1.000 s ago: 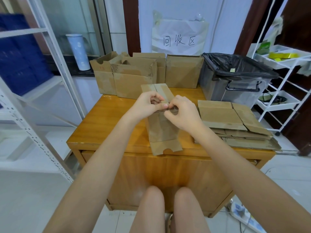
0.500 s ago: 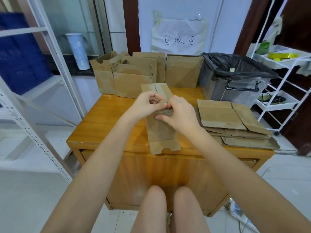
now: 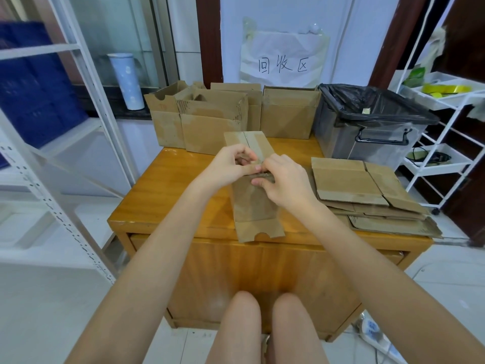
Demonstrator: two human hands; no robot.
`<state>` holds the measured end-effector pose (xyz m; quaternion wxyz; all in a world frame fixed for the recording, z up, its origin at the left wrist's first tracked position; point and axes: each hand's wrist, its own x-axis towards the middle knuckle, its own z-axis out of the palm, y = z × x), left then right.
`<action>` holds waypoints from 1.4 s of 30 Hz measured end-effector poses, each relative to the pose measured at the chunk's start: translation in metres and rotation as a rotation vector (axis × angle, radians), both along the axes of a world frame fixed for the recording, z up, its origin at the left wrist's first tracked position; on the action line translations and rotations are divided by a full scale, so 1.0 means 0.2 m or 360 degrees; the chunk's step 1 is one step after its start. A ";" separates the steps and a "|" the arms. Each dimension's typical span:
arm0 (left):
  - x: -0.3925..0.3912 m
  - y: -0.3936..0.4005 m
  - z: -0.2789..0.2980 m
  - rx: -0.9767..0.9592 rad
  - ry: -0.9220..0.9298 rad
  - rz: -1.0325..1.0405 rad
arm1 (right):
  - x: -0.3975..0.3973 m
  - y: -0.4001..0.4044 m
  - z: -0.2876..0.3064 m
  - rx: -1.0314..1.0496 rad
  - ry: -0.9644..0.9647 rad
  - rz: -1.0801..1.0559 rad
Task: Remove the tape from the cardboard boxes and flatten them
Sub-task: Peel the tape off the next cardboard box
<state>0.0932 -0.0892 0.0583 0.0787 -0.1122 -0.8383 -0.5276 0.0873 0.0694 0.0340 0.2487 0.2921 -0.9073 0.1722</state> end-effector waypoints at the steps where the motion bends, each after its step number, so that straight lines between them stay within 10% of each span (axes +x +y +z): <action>1: 0.00 0.00 0.00 0.0004 0.0006 -0.0004 | 0.00 0.01 0.00 0.0009 0.0020 0.0009; 11: -0.02 0.01 -0.01 -0.0032 0.0044 0.0026 | 0.03 -0.05 -0.12 0.0133 0.0226 -0.0269; 31: -0.01 -0.01 -0.01 -0.0110 0.0039 0.0011 | -0.09 0.03 -0.12 -0.0023 0.0602 0.0212; 42: -0.03 -0.01 -0.02 -0.0059 0.0023 0.0012 | -0.08 0.09 -0.10 0.0023 0.0253 0.0273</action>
